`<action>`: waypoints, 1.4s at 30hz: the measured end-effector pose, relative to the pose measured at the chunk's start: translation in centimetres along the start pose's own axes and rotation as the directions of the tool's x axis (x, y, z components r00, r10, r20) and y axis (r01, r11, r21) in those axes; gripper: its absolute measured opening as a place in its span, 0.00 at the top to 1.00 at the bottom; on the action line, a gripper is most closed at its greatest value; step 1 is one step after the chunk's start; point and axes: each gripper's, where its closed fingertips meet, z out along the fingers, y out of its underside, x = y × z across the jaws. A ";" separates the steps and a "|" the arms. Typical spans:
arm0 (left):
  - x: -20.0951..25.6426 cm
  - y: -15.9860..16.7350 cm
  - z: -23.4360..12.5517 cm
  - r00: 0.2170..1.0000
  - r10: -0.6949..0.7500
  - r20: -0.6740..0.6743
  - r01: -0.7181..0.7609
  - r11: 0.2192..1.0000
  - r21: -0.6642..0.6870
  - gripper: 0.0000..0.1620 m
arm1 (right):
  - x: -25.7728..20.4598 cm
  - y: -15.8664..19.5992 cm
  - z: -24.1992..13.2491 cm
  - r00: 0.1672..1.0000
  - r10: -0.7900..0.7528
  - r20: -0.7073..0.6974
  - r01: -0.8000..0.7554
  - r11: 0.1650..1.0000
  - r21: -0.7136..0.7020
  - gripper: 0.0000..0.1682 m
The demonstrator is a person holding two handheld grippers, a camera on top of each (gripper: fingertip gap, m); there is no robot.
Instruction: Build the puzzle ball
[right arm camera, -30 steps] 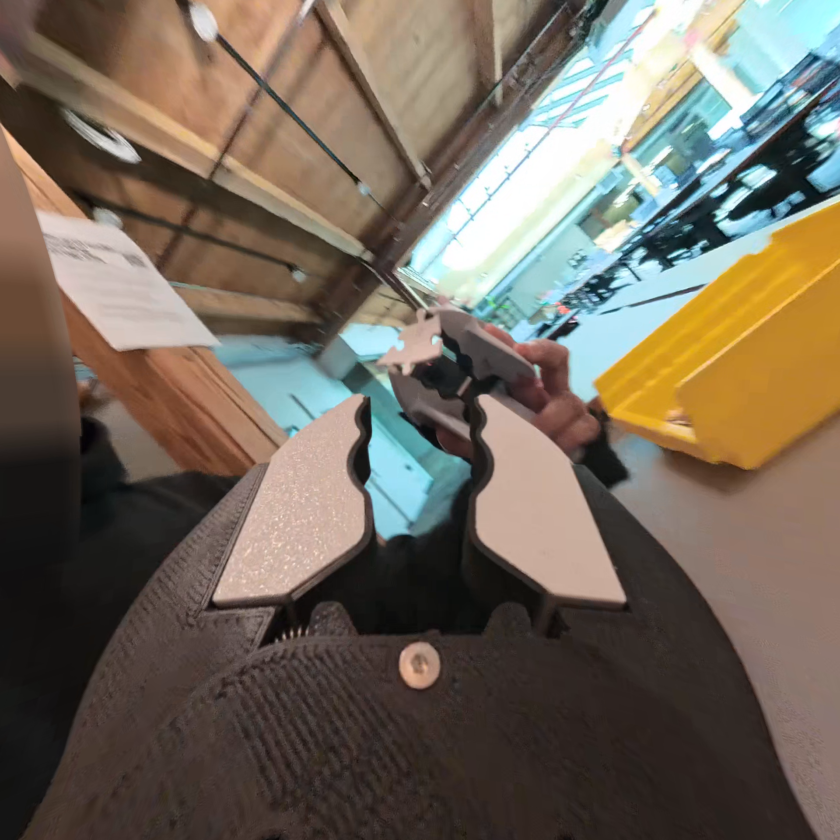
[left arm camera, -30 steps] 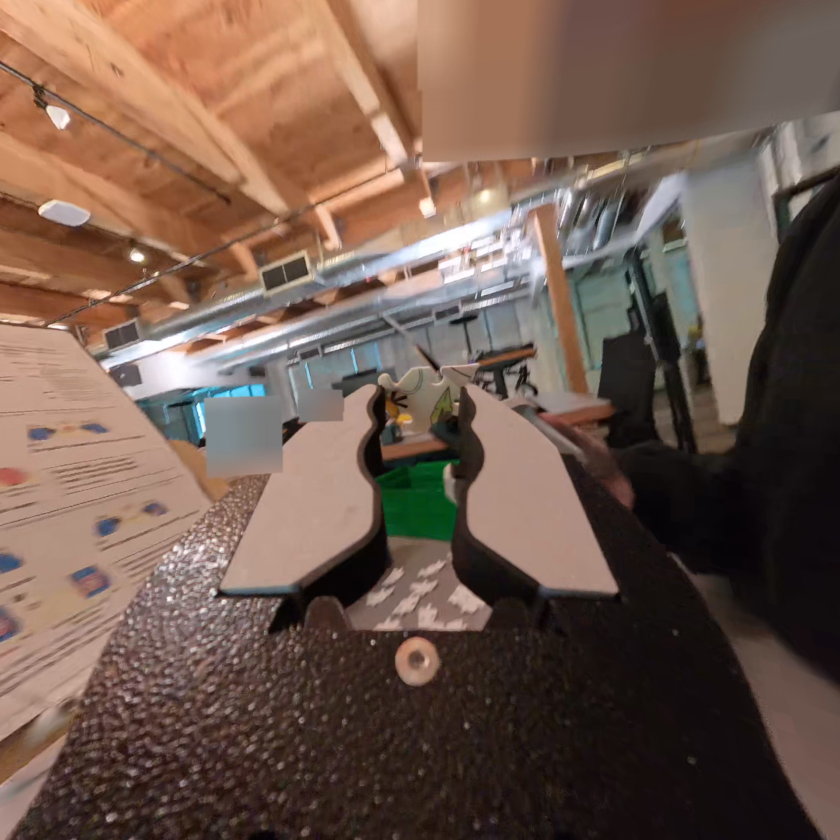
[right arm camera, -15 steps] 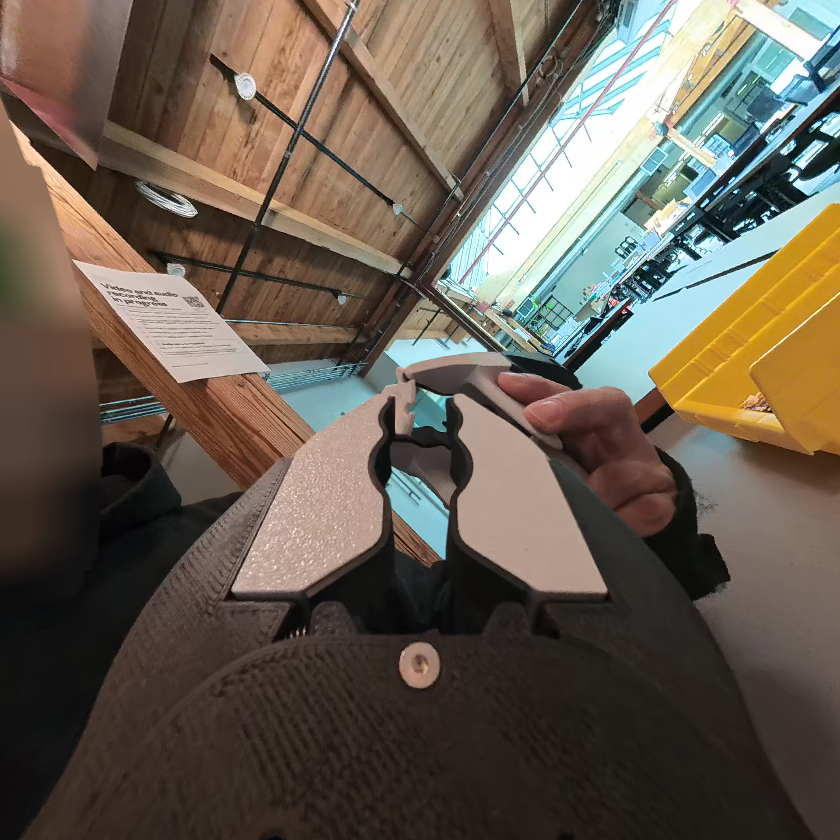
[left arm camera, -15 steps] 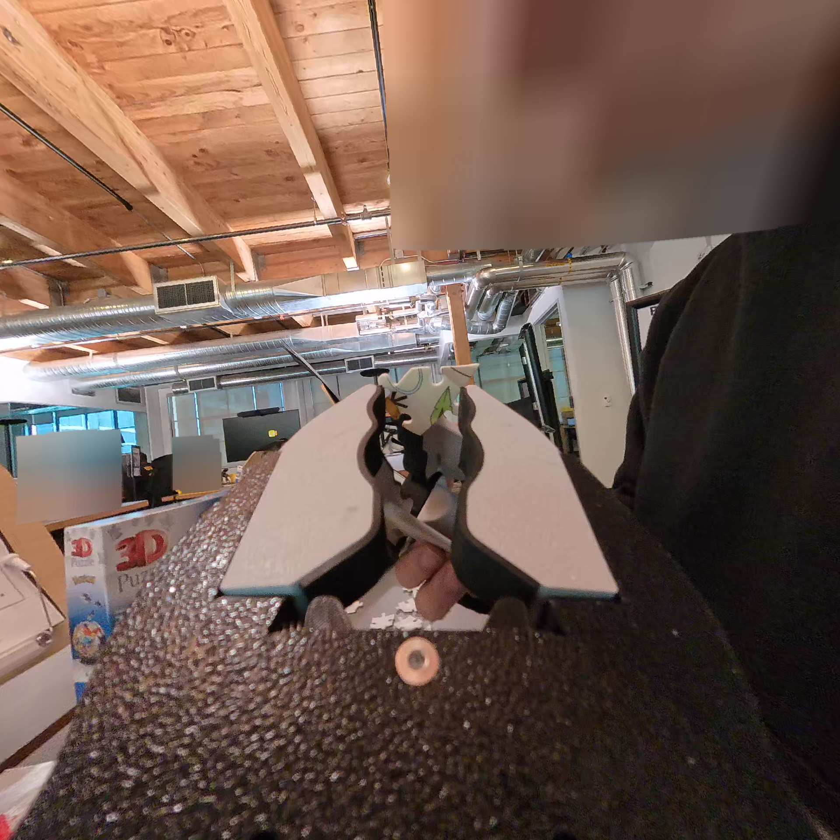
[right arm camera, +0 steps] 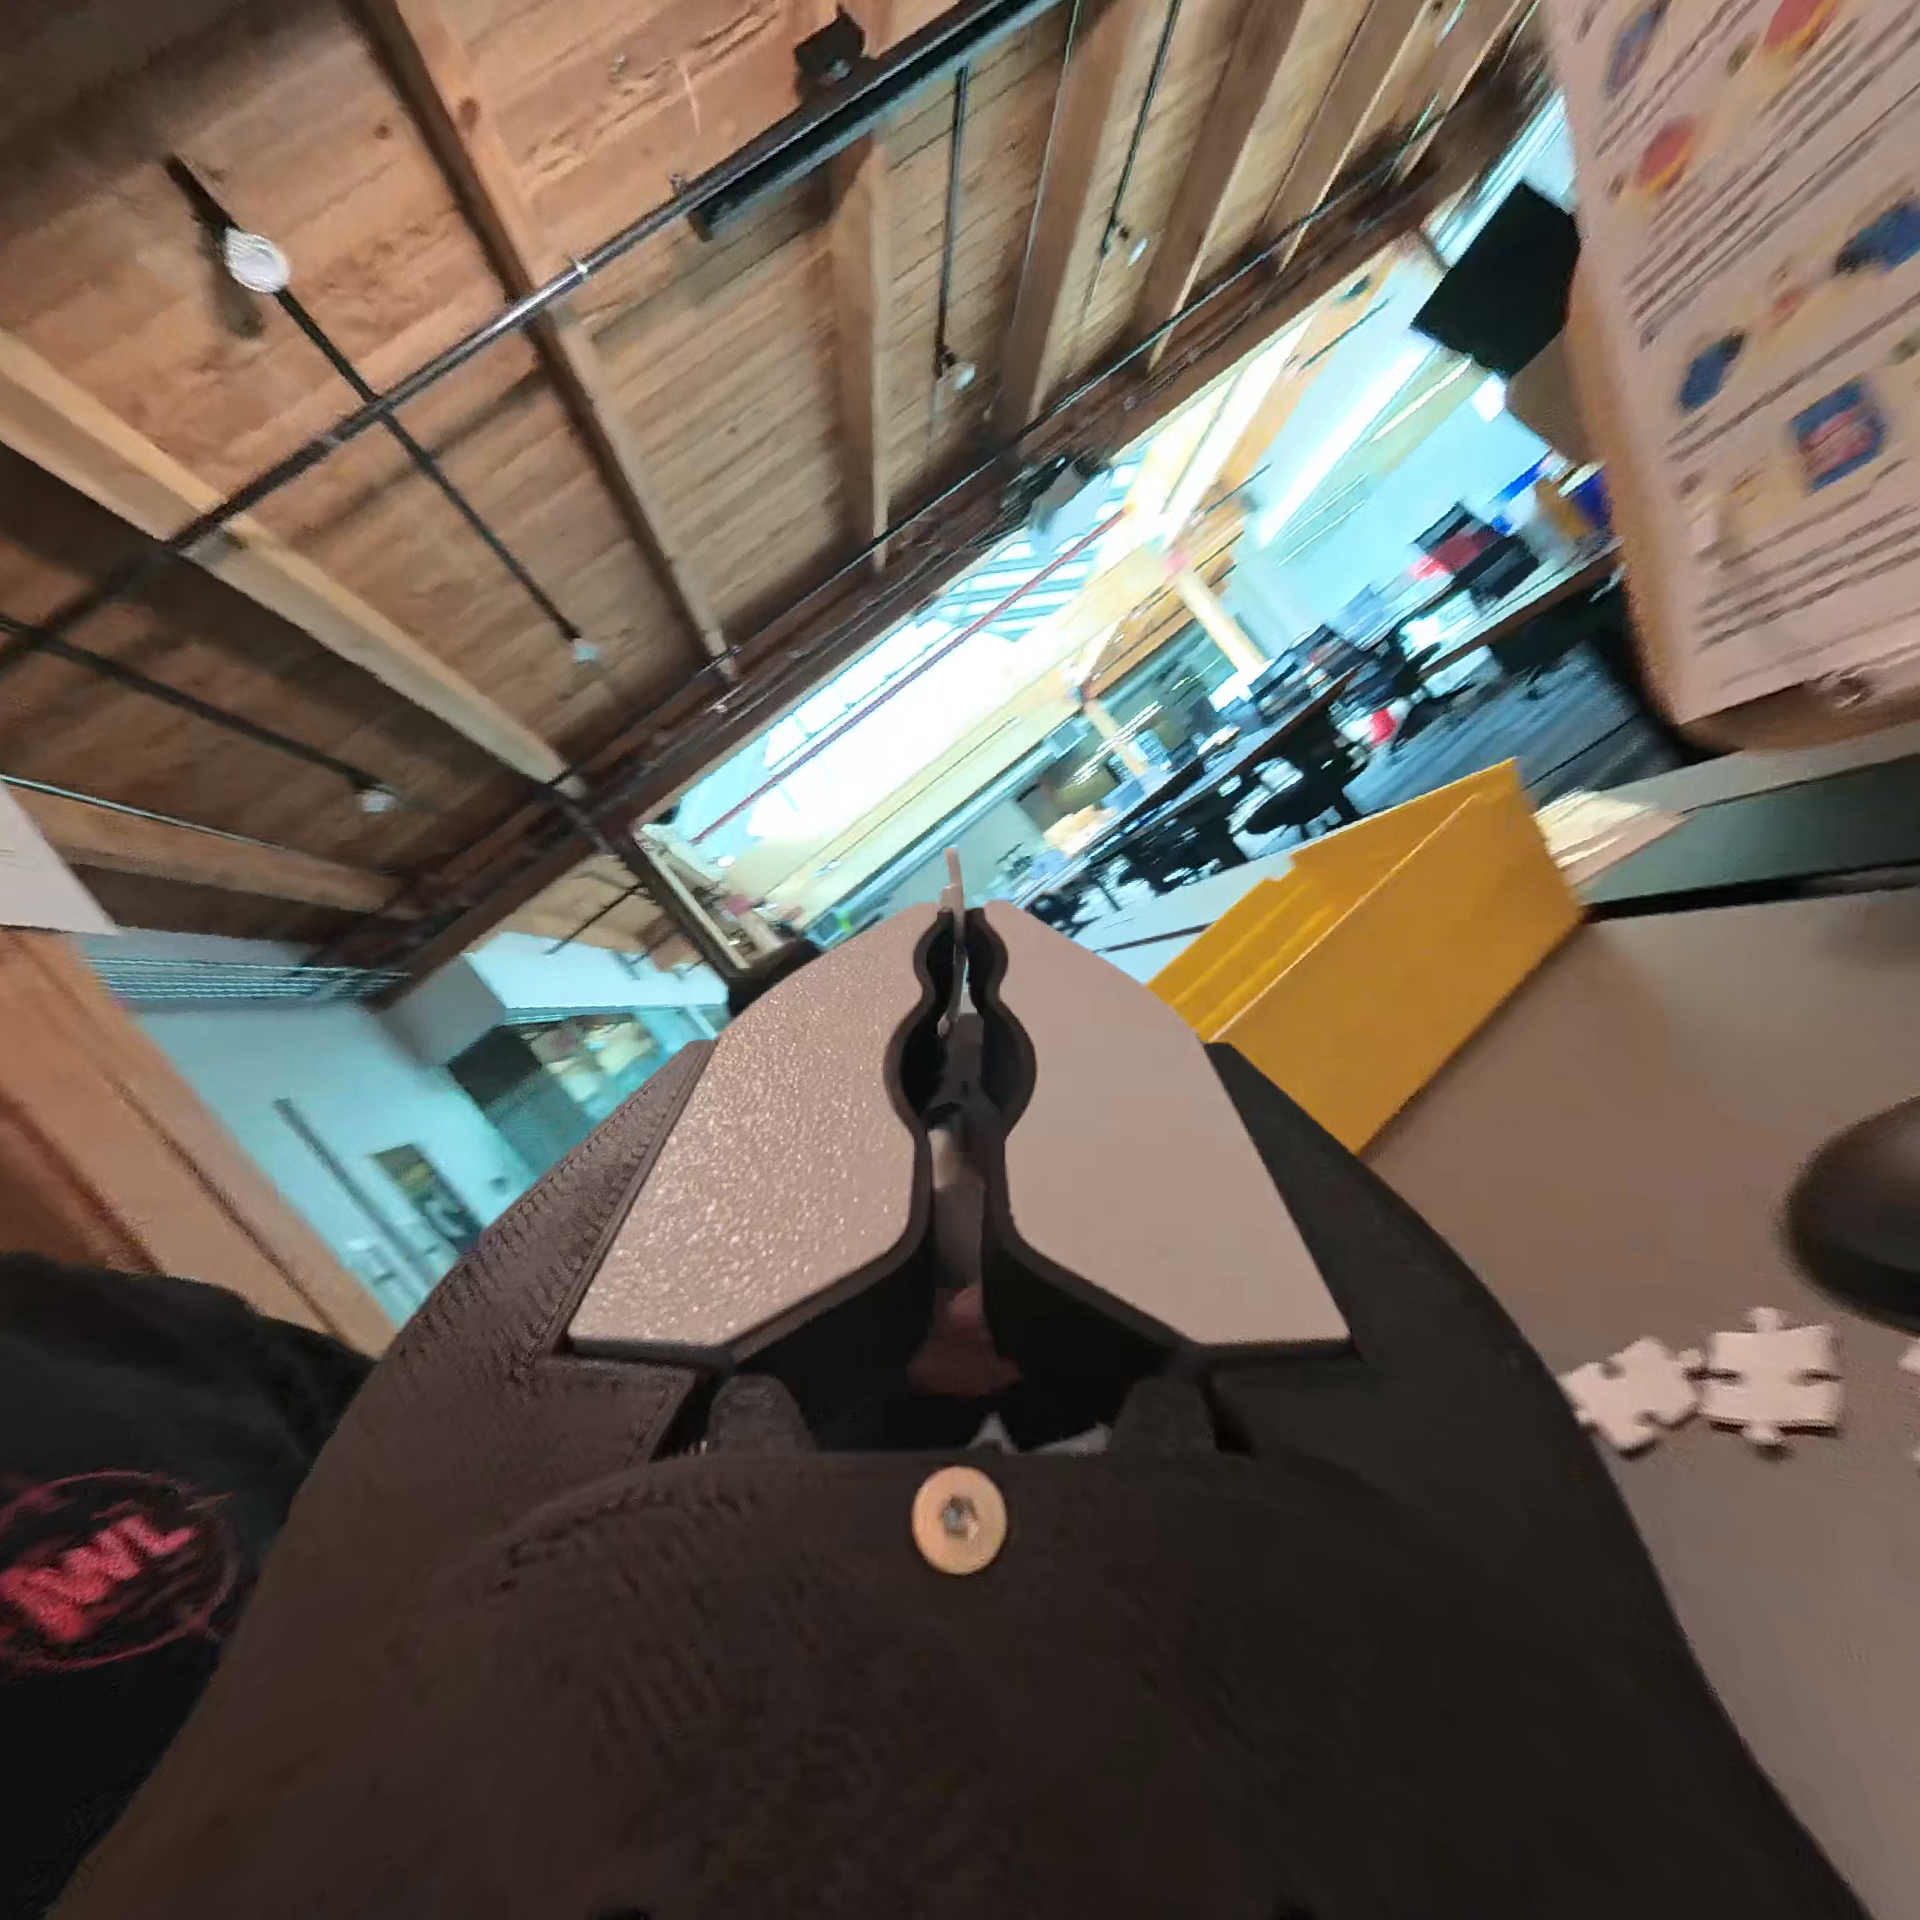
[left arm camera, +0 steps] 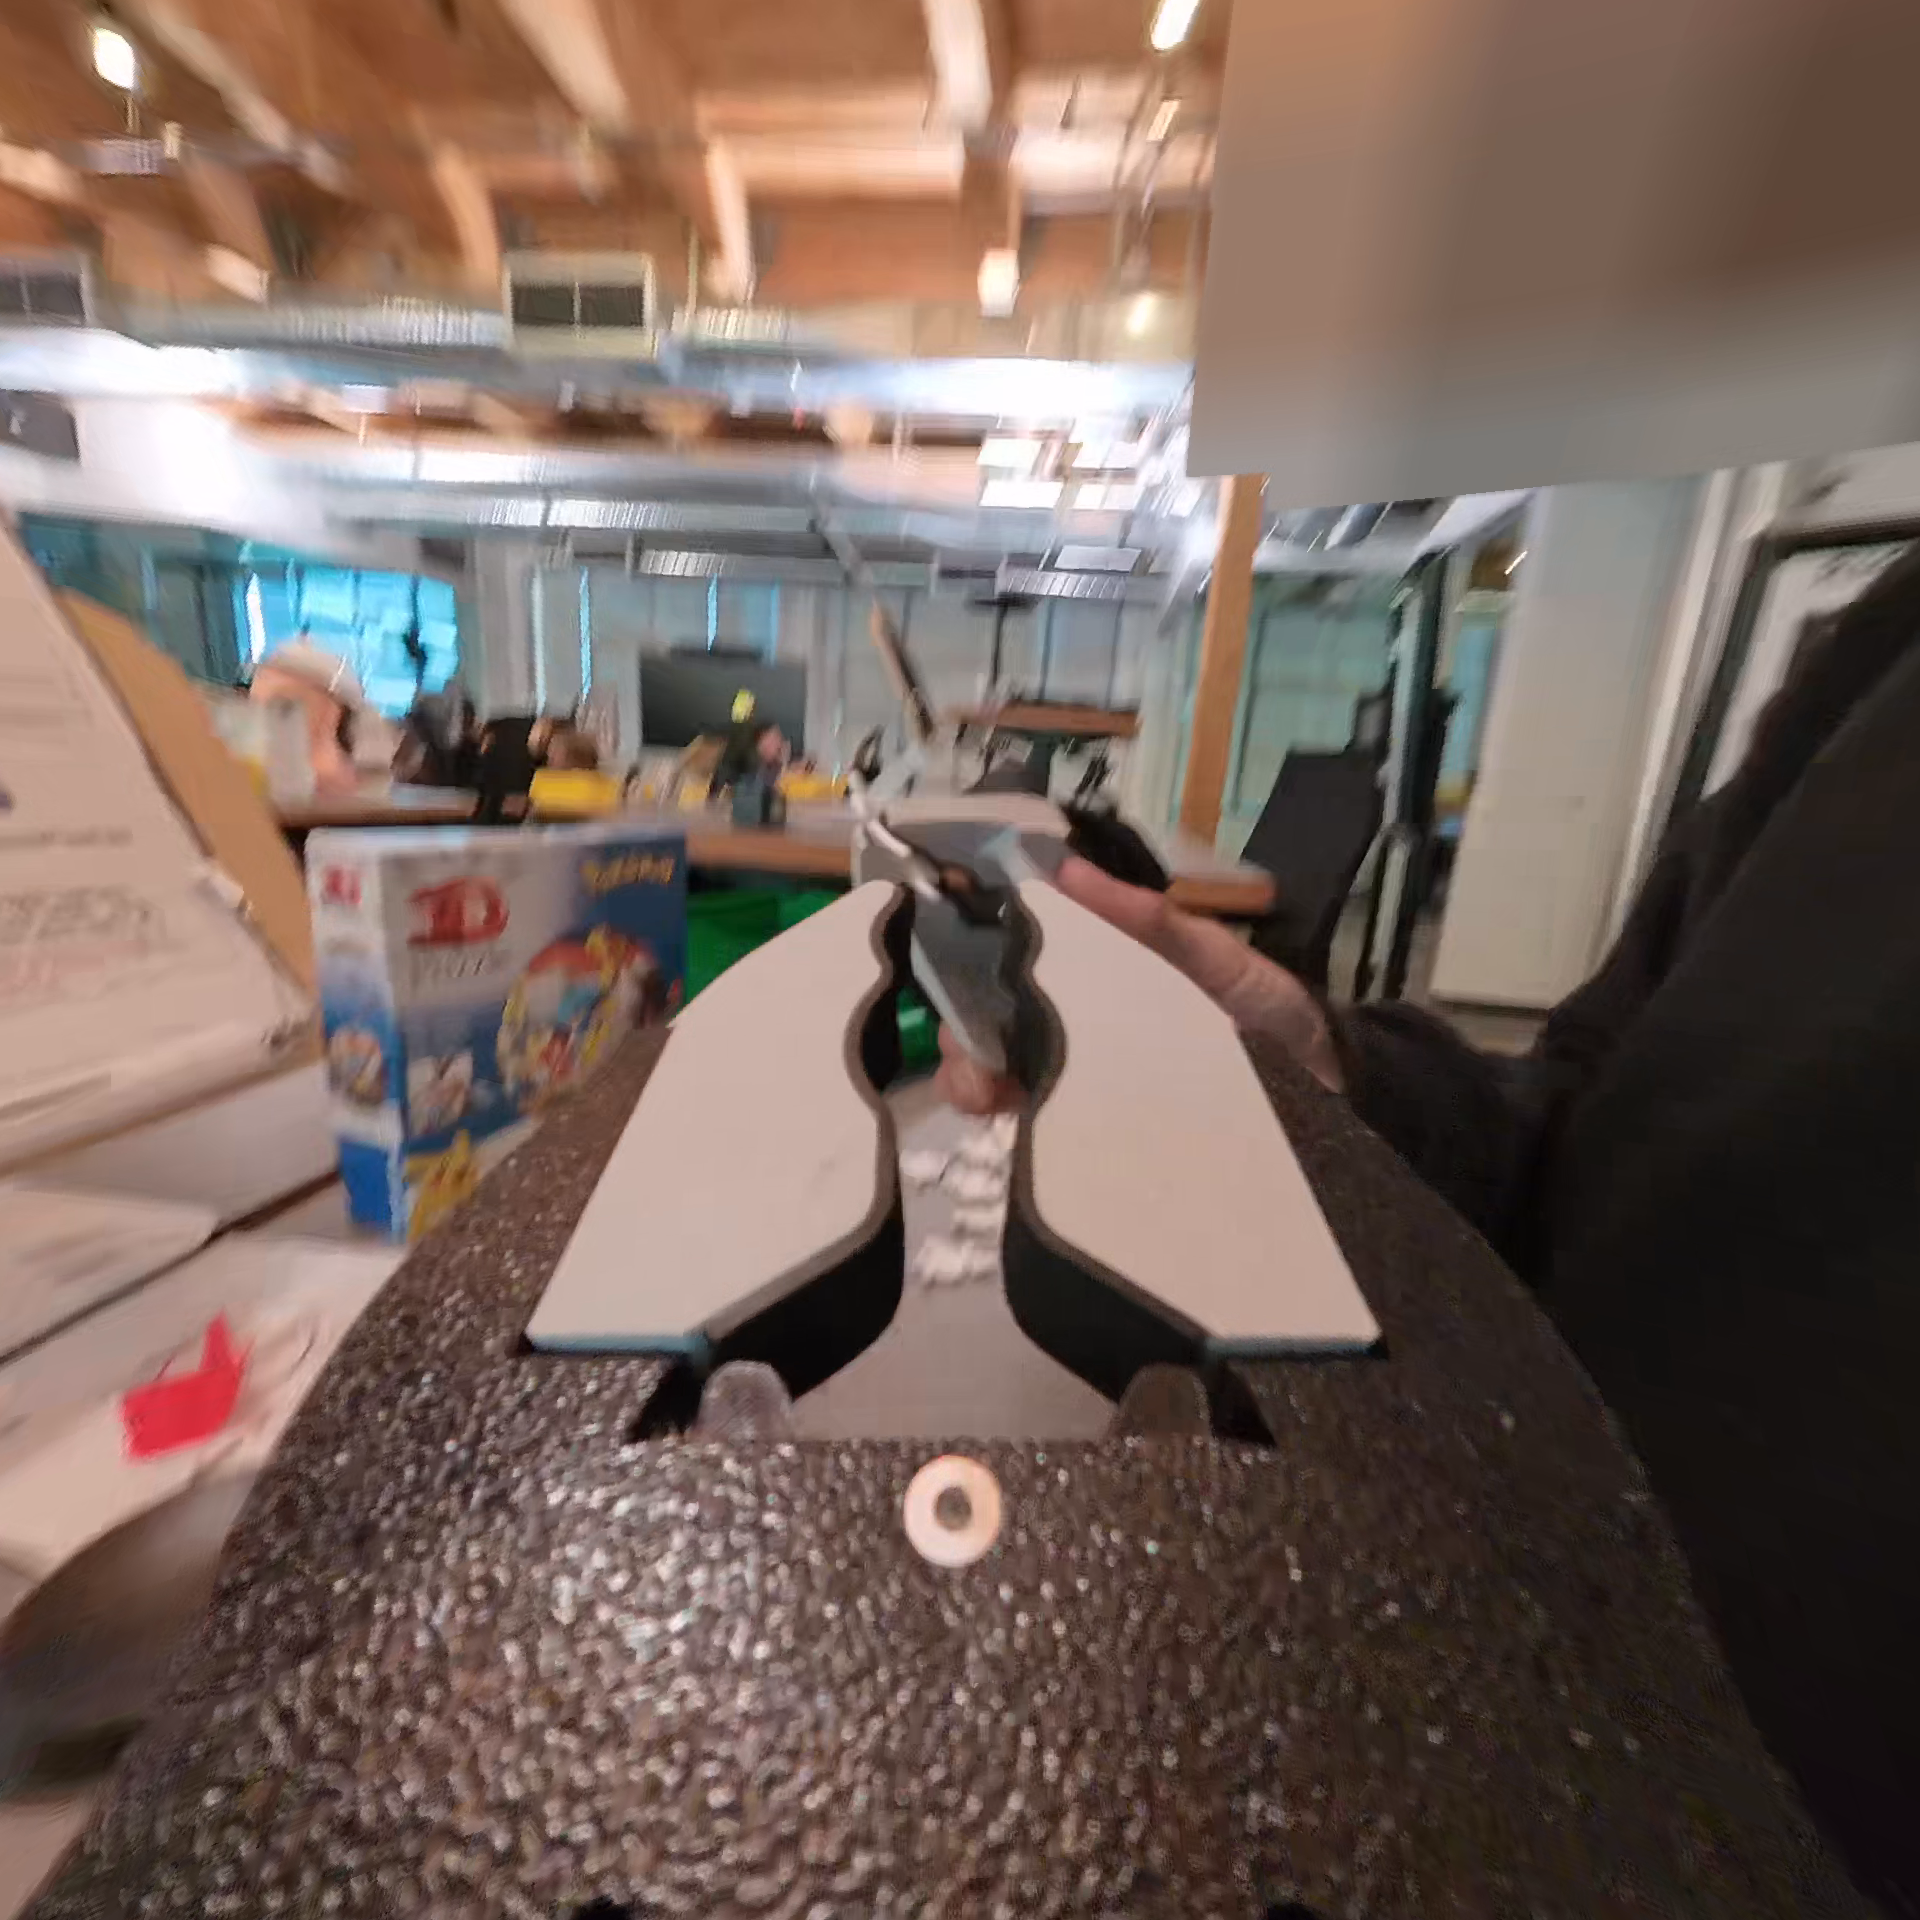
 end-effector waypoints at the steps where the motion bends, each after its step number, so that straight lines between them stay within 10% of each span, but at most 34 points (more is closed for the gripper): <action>1: -0.3 0.6 0.4 0.999 -0.010 0.042 0.013 0.999 -0.049 0.87 | -0.1 -0.2 -0.3 0.999 -0.039 -0.005 0.039 0.999 0.020 0.99; 25: 1.5 4.4 4.2 0.957 -0.287 0.053 0.291 0.942 -0.166 0.99 | -1.0 1.4 -4.7 0.886 -0.456 -0.083 0.457 0.890 -0.008 0.99; 35: 3.3 7.2 4.9 0.976 -0.219 -0.014 0.192 0.882 -0.431 1.00 | -0.7 2.8 -9.5 0.794 -0.605 -0.060 0.584 0.786 -0.201 0.99; 42: -0.9 8.0 3.8 0.983 -0.147 0.112 0.184 0.744 -0.642 1.00 | 1.1 -2.7 -15.8 0.665 -0.736 -0.129 0.678 0.667 -0.310 1.00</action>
